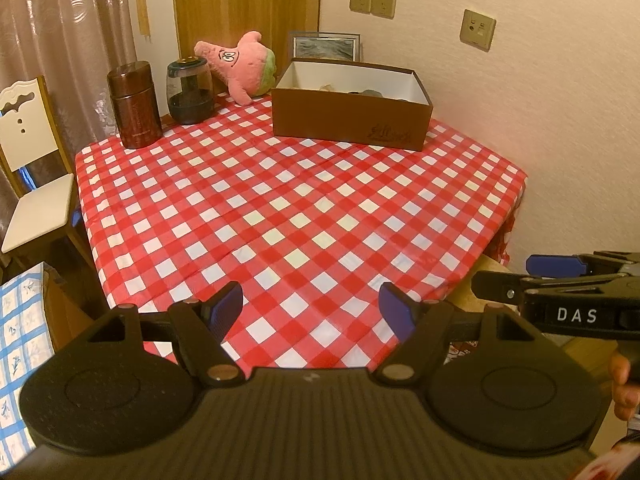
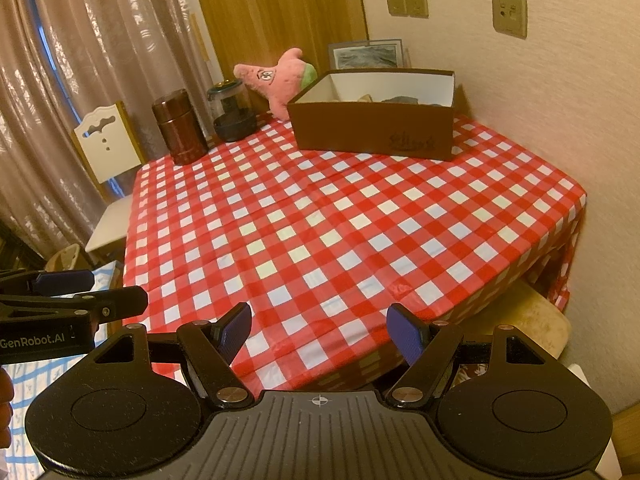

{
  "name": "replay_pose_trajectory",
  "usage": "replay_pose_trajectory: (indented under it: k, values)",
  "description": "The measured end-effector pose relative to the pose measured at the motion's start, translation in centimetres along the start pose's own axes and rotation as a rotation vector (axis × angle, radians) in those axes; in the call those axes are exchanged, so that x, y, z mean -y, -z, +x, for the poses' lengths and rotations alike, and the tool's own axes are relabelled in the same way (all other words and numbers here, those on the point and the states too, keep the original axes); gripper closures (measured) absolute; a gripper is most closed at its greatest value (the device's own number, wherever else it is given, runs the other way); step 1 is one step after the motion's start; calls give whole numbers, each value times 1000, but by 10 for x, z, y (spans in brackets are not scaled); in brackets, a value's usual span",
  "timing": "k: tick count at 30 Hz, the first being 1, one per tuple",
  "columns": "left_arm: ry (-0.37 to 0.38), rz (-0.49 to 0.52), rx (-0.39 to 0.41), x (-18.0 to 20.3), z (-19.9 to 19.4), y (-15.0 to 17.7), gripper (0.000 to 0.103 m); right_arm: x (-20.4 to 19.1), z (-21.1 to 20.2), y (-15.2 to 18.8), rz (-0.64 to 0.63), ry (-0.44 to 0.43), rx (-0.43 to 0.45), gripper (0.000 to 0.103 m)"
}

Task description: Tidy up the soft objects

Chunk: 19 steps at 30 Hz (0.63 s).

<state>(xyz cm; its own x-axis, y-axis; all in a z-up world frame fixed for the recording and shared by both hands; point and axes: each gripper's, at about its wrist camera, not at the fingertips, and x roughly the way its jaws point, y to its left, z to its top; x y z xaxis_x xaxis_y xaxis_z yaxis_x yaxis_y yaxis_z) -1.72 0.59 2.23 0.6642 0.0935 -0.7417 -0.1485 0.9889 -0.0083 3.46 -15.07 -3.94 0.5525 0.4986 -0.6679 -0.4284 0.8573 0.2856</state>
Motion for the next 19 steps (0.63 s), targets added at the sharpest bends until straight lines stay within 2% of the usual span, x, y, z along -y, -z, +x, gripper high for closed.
replay_pose_trajectory:
  k: [10,19]
  values:
    - [7,10,3,8,6,-13,30,7,0,-7,7,8,3,29]
    - [26,25,9,1,10,-8,30,5,3,-7,19,24,12,29]
